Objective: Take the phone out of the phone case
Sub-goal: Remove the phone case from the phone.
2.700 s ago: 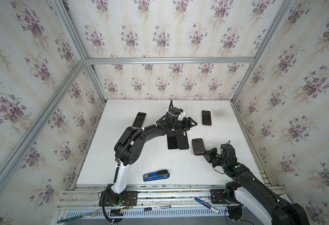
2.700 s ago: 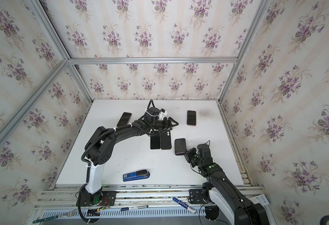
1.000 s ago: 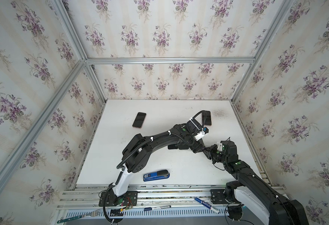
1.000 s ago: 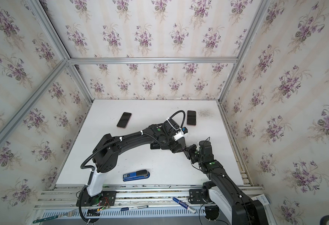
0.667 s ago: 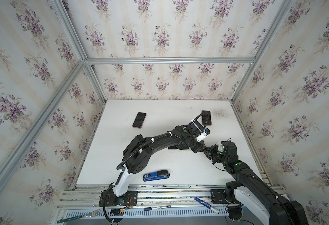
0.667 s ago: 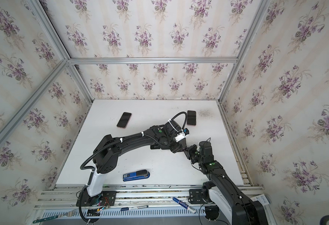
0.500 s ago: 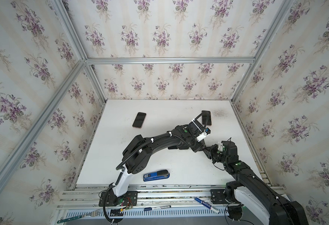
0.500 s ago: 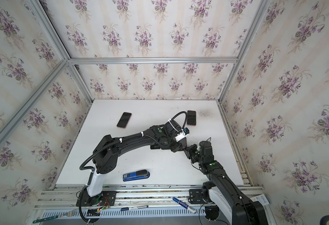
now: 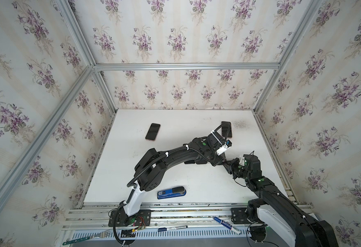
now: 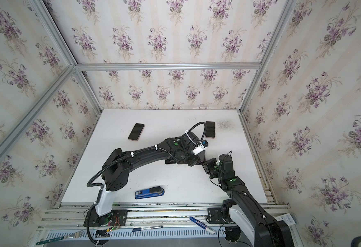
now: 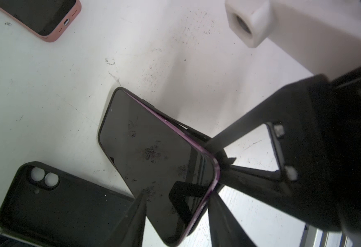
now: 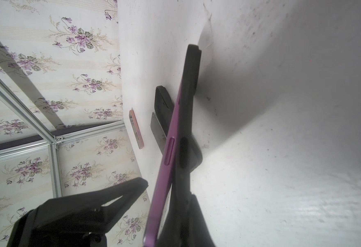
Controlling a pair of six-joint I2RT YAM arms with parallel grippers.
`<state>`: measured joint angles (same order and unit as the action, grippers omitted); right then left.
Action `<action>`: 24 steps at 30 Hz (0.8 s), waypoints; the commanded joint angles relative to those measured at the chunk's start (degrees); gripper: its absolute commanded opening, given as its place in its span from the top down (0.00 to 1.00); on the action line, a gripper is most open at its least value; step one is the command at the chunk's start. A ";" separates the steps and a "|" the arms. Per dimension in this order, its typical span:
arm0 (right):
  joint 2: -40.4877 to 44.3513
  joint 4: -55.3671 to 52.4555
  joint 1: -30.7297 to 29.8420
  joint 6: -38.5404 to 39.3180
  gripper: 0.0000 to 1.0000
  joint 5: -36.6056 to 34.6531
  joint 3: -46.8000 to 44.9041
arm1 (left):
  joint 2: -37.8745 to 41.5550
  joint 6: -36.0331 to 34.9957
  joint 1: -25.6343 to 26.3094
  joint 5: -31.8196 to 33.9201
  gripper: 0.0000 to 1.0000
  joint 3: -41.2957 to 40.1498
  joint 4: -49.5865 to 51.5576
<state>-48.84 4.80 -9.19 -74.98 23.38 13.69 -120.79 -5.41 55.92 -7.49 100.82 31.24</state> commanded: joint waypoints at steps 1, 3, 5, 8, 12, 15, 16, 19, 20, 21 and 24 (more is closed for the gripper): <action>0.27 0.98 -0.14 -0.12 1.00 3.98 0.06 | -0.50 -0.76 -0.56 10.48 0.56 0.11 -0.63; 0.45 0.98 -0.13 -0.18 1.00 3.88 0.06 | -0.33 -1.18 -0.55 11.86 0.59 0.00 -0.90; 0.59 1.00 -0.13 -0.17 1.00 3.87 0.04 | -0.37 -2.08 -0.33 13.13 0.60 0.12 -1.10; 0.68 0.83 -0.13 -0.22 1.00 3.78 0.04 | -0.33 -3.03 0.06 15.92 0.62 0.31 -1.27; 0.72 0.74 -0.13 -0.34 1.00 3.69 0.02 | -0.15 -2.63 0.58 19.07 0.62 0.42 -1.88; 0.71 0.74 -0.13 -0.35 1.00 3.69 0.06 | 0.03 -2.57 1.46 22.30 0.63 0.49 -2.23; 0.82 0.70 -0.14 -0.36 1.00 3.70 0.10 | 0.12 -2.57 1.71 22.78 0.63 0.48 -2.39; 0.73 0.95 -0.17 -0.76 1.00 3.51 -0.22 | -0.27 -1.91 2.09 23.01 0.63 0.51 -2.62; 0.76 1.23 -0.17 -0.94 1.00 3.52 -0.33 | -0.39 -1.80 2.21 22.55 0.63 0.57 -2.74; 0.76 1.44 -0.13 -1.04 1.00 3.52 -0.39 | -0.47 -1.79 2.26 22.06 0.63 0.63 -2.83; 0.76 1.35 -0.13 -1.05 1.00 3.52 -0.40 | -0.34 -2.38 2.61 19.40 0.63 0.87 -3.27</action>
<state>-48.14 5.89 -9.19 -75.64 23.94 13.37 -121.08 -7.60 58.50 10.81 101.14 30.35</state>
